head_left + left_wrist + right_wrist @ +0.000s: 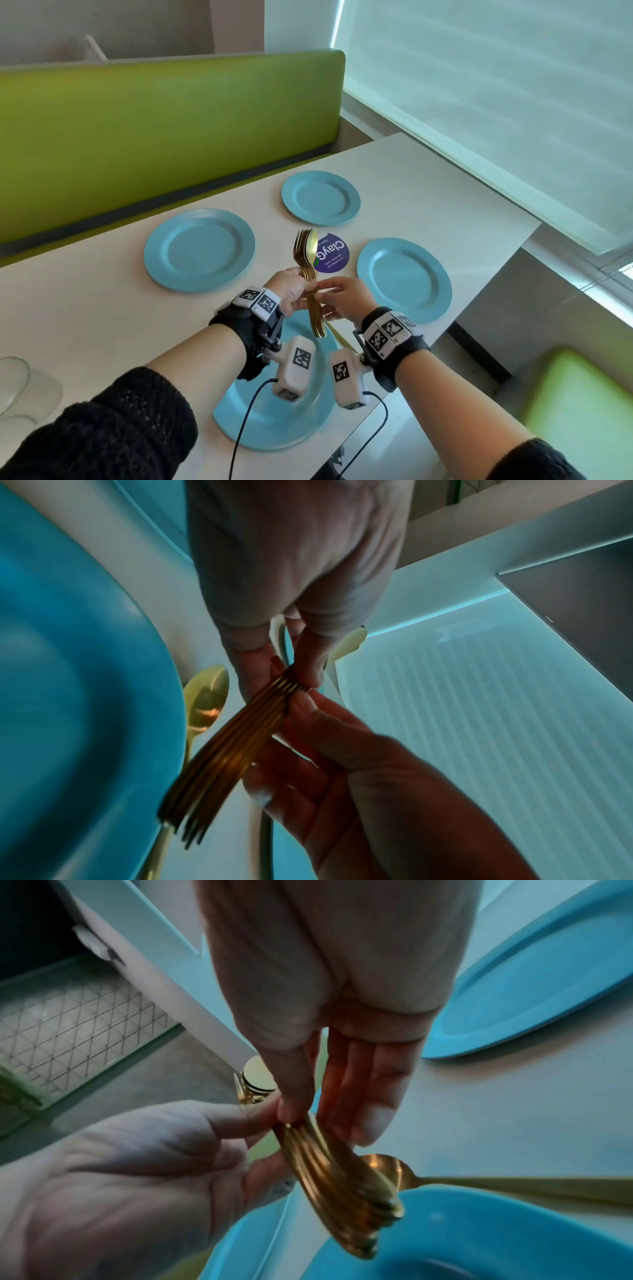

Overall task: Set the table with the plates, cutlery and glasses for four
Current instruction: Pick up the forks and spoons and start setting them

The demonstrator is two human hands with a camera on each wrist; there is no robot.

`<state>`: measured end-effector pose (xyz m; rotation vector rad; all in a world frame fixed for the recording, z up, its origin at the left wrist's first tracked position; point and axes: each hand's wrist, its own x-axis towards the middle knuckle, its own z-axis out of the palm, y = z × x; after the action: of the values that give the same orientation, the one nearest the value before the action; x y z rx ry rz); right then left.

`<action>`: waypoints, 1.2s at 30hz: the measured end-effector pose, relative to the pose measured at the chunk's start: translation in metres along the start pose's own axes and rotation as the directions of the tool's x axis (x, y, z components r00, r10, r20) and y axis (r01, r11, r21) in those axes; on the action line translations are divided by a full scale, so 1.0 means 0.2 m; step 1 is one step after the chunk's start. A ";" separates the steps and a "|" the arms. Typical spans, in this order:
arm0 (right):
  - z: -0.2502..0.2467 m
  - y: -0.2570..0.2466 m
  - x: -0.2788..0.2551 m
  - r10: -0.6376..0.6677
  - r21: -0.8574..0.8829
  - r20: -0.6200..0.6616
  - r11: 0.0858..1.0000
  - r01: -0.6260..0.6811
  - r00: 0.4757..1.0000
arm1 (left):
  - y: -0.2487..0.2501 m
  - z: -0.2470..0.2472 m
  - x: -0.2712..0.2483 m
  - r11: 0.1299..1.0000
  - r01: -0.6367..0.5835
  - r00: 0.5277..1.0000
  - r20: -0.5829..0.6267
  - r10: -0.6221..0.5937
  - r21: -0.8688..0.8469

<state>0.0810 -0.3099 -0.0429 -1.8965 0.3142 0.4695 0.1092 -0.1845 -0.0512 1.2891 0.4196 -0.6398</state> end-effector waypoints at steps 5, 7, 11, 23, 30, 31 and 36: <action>-0.15 0.00 0.10 0.053 0.036 0.011 0.998 -0.054 0.999 | 0.05 0.12 0.10 1.000 0.029 0.999 0.024 -0.029 -0.011; -0.23 -0.01 0.15 0.067 0.023 0.004 0.998 -0.067 0.998 | 0.09 0.16 0.14 0.999 0.033 0.999 0.034 -0.033 -0.010; -0.47 -0.02 0.29 0.082 -0.133 -0.069 0.987 -0.090 0.994 | 0.18 0.23 0.24 1.000 0.026 1.000 0.001 -0.026 -0.011; -1.29 0.10 0.64 0.062 -0.748 -0.339 0.587 -0.309 0.939 | 0.32 0.31 0.49 0.996 0.012 0.984 -0.178 -0.027 -0.085; -1.38 0.21 0.74 0.096 -0.764 -0.334 0.555 -0.329 0.938 | 0.32 0.38 0.57 0.997 0.017 0.972 -0.232 -0.034 -0.076; -1.39 0.23 0.75 0.106 -0.756 -0.329 0.566 -0.329 0.938 | 0.32 0.39 0.57 0.997 0.018 0.971 -0.235 -0.035 -0.074; -1.40 0.28 0.77 0.154 -0.680 -0.323 0.649 -0.342 0.934 | 0.33 0.46 0.61 0.998 0.011 0.972 -0.234 -0.025 -0.062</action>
<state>0.2407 -0.5899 -0.0712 -2.7348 0.6273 0.6131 0.2389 -0.2887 -0.0555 1.3087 0.6410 -0.4874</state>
